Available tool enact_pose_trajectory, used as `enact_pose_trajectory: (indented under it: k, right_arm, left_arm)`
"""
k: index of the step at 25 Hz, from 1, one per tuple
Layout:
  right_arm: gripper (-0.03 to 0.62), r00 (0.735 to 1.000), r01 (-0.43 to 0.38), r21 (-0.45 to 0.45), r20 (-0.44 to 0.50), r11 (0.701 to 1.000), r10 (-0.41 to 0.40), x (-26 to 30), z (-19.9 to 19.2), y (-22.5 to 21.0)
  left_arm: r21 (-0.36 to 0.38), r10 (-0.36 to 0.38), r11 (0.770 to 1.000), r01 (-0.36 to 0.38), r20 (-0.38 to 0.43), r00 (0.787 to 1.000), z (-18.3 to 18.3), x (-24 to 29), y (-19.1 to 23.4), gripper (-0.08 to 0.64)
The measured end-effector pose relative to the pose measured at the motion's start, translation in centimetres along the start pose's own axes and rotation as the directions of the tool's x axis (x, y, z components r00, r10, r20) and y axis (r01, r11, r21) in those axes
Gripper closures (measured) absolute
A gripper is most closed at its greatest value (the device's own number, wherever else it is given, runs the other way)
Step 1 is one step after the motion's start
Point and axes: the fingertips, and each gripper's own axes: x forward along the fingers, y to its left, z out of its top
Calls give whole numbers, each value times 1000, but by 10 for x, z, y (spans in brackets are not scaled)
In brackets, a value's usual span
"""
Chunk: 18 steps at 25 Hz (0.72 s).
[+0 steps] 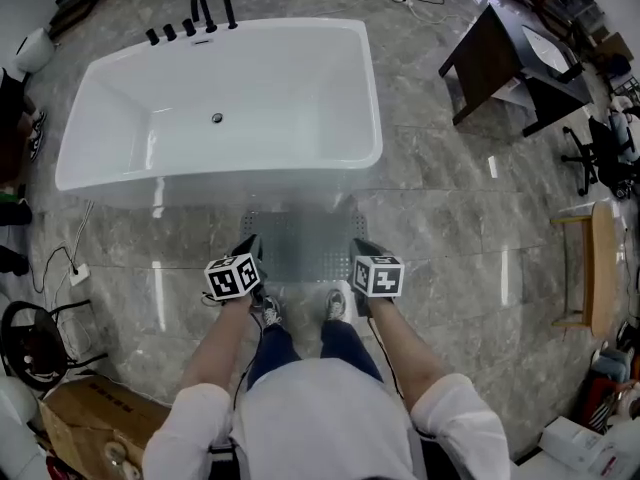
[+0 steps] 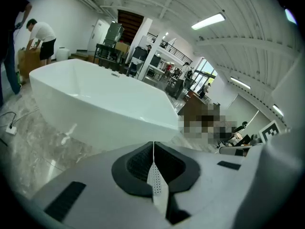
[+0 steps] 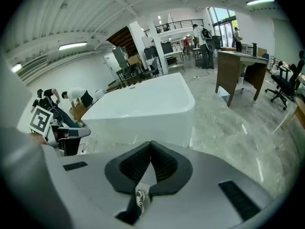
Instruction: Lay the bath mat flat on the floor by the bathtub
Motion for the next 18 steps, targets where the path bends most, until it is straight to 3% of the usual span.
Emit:
enact_pose_trajectory:
  k: [8,14,18]
  right_arm:
    - [561,997,-23,-18,78,1000,24,-40,23,16]
    - [561,992,-32,-34,118,999,36,-53,33,27]
    - [561,990,-53,-34,127,998,57,-57,41,35]
  left_arm:
    - [60,-29,998,25,57,998,14,-41,-20,522]
    - [166,-61,985,47,83,995,32,-59,-34,522]
    - [182,-86,981,68,88,992,41,-65,-42,522]
